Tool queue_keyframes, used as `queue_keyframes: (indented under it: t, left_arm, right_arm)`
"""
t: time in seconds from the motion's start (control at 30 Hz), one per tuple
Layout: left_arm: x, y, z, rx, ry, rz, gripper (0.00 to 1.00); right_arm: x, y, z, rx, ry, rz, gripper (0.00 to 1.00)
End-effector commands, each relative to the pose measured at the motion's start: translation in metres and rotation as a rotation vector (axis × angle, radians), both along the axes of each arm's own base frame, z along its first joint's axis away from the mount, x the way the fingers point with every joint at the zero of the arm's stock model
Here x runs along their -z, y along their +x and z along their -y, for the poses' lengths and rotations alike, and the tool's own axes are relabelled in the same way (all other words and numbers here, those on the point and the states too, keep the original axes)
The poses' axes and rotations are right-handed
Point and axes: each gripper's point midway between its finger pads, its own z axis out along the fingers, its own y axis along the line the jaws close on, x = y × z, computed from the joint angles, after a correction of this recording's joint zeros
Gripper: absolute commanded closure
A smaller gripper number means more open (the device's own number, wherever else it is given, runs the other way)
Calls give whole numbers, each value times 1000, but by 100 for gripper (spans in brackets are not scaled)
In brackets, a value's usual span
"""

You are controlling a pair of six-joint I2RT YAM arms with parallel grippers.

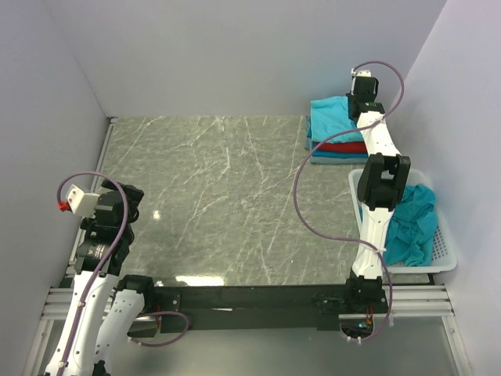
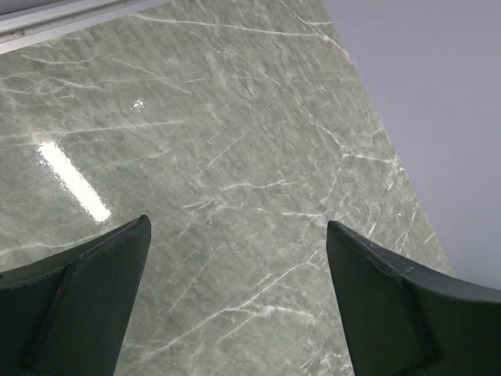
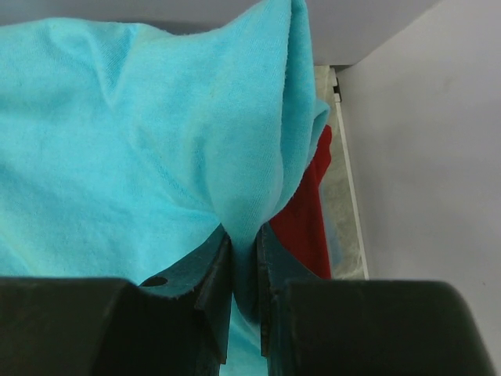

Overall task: Fold and stack the t-shirts
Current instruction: Neatly place the folded tshirt to the corner

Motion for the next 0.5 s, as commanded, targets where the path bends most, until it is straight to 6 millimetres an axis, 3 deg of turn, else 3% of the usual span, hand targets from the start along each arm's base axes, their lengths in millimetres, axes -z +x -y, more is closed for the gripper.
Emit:
queue_keyframes:
  t: [0.0, 0.3, 0.33, 0.37, 0.4, 0.47]
  left_arm:
    - [-6, -1, -5, -28, 6, 14, 1]
    - [-7, -1, -6, -34, 6, 16, 1]
    - [-6, -2, -6, -38, 4, 12, 1]
    - [-6, -2, -6, -40, 4, 11, 1]
    - [-6, -2, -7, -41, 5, 8, 0]
    - [-7, -2, -7, -40, 6, 8, 1]
  right_arm:
    - [-13, 11, 4, 3, 11, 57, 99]
    - [-5, 11, 16, 24, 20, 49, 96]
    - [-3, 12, 17, 30, 23, 49, 88]
    - [-2, 11, 18, 34, 24, 47, 66]
    - [0, 11, 19, 41, 24, 48, 54]
    - [0, 11, 21, 57, 23, 52, 36]
